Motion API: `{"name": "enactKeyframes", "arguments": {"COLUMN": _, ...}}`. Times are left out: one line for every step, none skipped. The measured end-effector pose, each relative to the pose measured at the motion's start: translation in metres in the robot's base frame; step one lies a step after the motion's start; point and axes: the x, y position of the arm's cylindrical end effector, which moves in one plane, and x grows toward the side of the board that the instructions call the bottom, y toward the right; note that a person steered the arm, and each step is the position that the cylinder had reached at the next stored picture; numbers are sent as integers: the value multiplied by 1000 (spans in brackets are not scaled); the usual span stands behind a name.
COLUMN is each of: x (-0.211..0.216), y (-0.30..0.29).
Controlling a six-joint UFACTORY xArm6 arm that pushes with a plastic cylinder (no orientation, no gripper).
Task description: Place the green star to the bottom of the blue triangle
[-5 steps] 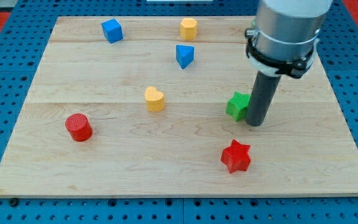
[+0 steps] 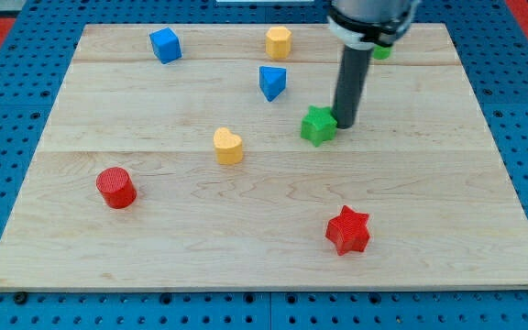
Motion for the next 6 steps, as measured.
{"name": "enactKeyframes", "arguments": {"x": 3, "y": -38}}
{"name": "enactKeyframes", "arguments": {"x": -1, "y": -49}}
{"name": "enactKeyframes", "arguments": {"x": -29, "y": -85}}
{"name": "enactKeyframes", "arguments": {"x": -50, "y": -129}}
{"name": "enactKeyframes", "arguments": {"x": -44, "y": -139}}
{"name": "enactKeyframes", "arguments": {"x": -9, "y": -155}}
